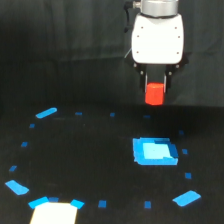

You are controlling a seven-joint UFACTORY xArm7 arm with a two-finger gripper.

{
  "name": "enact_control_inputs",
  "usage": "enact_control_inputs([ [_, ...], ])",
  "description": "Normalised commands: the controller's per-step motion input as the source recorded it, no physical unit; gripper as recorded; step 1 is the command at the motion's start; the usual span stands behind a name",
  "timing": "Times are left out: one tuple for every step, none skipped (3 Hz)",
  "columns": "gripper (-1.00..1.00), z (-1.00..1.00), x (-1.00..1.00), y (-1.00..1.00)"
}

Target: Pick up the red object from the table

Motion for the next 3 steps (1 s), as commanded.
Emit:
enact_control_inputs([
  [-1.00,-0.66,0.26,0.15],
  [-1.00,-0.06,-0.20,0.64],
  [-1.00,-0.45,0.07,0.16],
])
